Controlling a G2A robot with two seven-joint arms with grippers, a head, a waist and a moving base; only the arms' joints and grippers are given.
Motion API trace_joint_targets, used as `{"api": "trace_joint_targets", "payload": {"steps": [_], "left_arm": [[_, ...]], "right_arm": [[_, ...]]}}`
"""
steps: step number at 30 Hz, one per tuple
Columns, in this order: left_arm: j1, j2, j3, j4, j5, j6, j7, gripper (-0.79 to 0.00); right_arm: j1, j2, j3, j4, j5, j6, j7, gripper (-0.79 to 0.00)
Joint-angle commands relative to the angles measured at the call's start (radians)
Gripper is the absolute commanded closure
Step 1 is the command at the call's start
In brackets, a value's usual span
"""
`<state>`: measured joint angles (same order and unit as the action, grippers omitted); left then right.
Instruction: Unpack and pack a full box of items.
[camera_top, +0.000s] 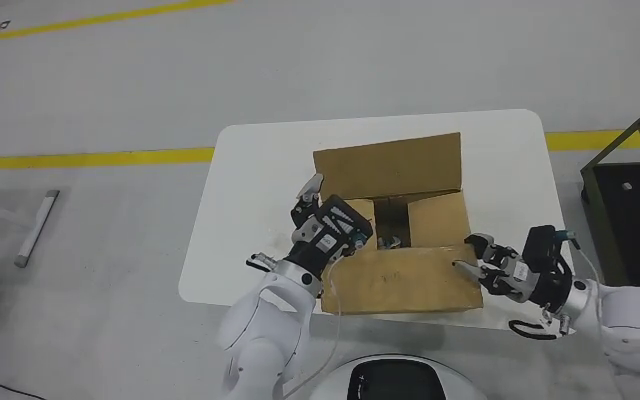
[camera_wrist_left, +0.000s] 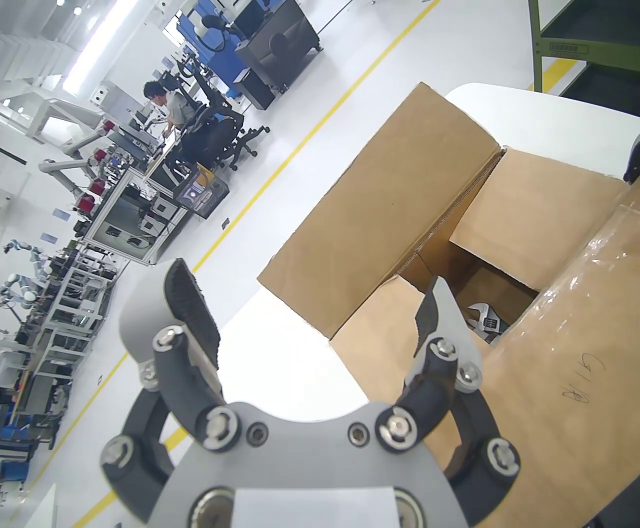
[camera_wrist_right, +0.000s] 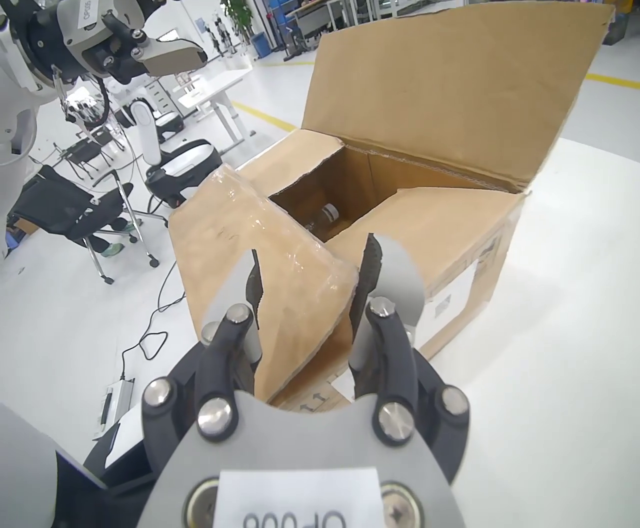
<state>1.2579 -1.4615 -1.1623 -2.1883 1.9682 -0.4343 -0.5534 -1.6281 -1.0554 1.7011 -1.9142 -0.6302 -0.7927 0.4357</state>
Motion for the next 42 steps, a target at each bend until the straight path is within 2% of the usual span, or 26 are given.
{"api": "trace_joint_targets", "payload": {"steps": [1,4,10,11,12,14,15,16,28,35,42], "left_arm": [[0.002,0.001,-0.001,-0.001,-0.004,0.000,0.001,-0.785],[0.003,0.002,-0.002,-0.002,-0.008,0.004,0.002,-0.785],[0.003,0.005,-0.002,-0.001,-0.013,0.006,0.006,-0.785],[0.004,0.005,-0.002,0.000,-0.013,0.007,0.007,-0.785],[0.004,0.006,-0.001,0.001,-0.014,0.009,0.009,-0.785],[0.003,0.006,0.001,0.003,-0.015,0.009,0.010,-0.785],[0.003,0.007,0.001,0.003,-0.015,0.010,0.010,-0.785],[0.002,0.007,0.001,0.004,-0.015,0.010,0.011,-0.785],[-0.003,0.010,0.002,0.007,-0.016,0.021,0.012,-0.785],[-0.003,0.010,0.002,0.007,-0.016,0.021,0.012,-0.785],[-0.003,0.010,0.002,0.007,-0.016,0.021,0.012,-0.785]], "right_arm": [[-0.002,0.002,-0.004,0.008,0.037,0.007,0.015,-0.456],[-0.004,0.007,-0.002,0.008,0.062,0.021,0.060,-0.437],[-0.010,0.016,0.013,0.009,0.124,0.041,0.112,-0.502],[-0.011,0.017,0.021,0.012,0.138,0.051,0.111,-0.560],[-0.012,0.018,0.025,0.010,0.154,0.052,0.118,-0.690],[-0.010,0.021,0.030,0.008,0.162,0.049,0.131,-0.683],[-0.010,0.022,0.031,0.008,0.170,0.048,0.138,-0.717],[-0.008,0.024,0.031,0.008,0.185,0.048,0.148,-0.785],[-0.004,0.027,0.034,0.007,0.194,0.049,0.160,-0.785],[-0.010,0.025,0.044,-0.009,0.203,0.049,0.068,-0.785],[0.017,0.036,0.013,0.011,0.291,0.022,0.151,-0.785]]}}
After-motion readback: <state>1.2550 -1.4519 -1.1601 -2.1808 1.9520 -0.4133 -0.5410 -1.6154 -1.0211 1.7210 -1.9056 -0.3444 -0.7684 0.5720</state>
